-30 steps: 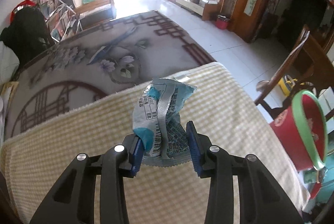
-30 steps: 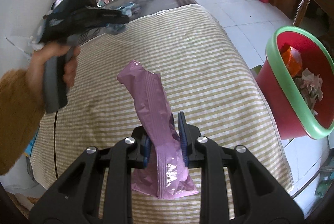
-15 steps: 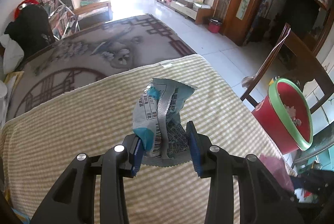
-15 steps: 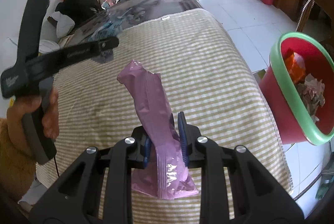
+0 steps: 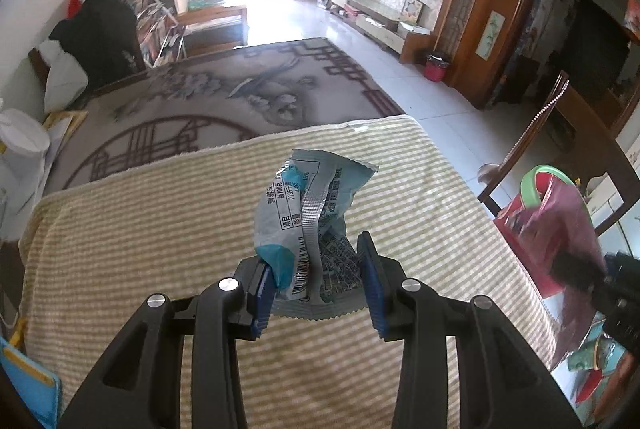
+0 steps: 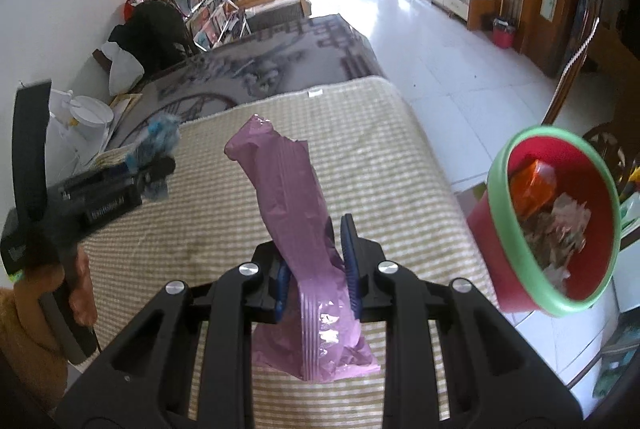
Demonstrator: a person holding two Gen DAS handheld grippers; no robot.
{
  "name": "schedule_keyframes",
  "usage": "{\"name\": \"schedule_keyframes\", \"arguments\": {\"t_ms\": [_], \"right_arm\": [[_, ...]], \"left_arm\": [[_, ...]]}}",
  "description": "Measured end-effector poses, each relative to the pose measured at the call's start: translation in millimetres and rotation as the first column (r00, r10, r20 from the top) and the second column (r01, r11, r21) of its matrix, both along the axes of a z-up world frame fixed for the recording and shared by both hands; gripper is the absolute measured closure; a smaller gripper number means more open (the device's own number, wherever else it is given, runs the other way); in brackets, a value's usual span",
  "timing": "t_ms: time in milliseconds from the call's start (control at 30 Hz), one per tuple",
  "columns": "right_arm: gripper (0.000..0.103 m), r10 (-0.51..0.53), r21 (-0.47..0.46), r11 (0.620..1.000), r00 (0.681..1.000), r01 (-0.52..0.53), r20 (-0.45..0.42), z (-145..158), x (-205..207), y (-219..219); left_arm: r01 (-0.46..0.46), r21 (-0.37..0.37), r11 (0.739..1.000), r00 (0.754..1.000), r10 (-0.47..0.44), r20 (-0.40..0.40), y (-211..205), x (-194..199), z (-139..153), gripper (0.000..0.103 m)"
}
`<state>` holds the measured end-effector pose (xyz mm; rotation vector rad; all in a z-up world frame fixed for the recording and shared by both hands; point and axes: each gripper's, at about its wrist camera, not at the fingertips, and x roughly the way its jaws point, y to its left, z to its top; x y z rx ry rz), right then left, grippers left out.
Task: Collect trash
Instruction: 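Carry the snack wrapper and pink wrapper over the red bin with both grippers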
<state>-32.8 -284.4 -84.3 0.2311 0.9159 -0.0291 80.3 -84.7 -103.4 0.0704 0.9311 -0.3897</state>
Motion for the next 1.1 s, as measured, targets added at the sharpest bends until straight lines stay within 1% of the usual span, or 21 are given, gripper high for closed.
{"name": "schedule_keyframes", "arguments": {"t_ms": [67,200,333,400,500,767,1000,1100], "right_arm": [[0.080,0.011,-0.010,1.000,1.000,-0.011,0.017,5.2,1.0,-0.8],[0.080,0.065,-0.021,0.998,0.997,-0.064,0.049,12.5,6.3,-6.3],[0.080,0.110,-0.007,0.994,0.992,-0.110,0.063,16.6,7.8,-16.2],[0.080,0.139,-0.012,0.990,0.988,-0.138,0.068,18.4,7.5,-22.1],[0.080,0.162,-0.004,0.987,0.984,-0.162,0.076,20.3,6.4,-31.6],[0.080,0.204,0.023,0.978,0.974,-0.207,0.099,23.7,-1.2,-59.1],[0.080,0.213,0.044,0.975,0.971,-0.219,0.112,23.8,-5.8,-77.5],[0.080,0.213,0.047,0.974,0.970,-0.220,0.115,23.8,-7.0,-81.8]], "left_arm": [[-0.010,0.005,1.000,1.000,0.010,0.004,0.0,-3.3,1.3,0.067],[-0.049,0.009,0.999,0.999,0.049,0.022,-4.8,-8.6,7.2,0.067],[-0.101,0.010,0.995,0.994,0.101,0.035,-12.4,-16.0,13.1,0.067],[-0.123,0.026,0.992,0.992,0.121,0.043,-19.9,-19.0,14.7,0.067],[-0.157,0.020,0.987,0.987,0.156,0.037,-28.8,-24.8,16.1,0.067],[-0.174,0.035,0.984,0.984,0.172,0.053,-66.1,-40.4,23.8,0.067],[-0.190,0.017,0.982,0.977,0.187,0.103,-92.9,-50.4,47.6,0.067],[-0.189,0.014,0.982,0.976,0.186,0.115,-100.0,-52.8,53.6,0.067]]}}
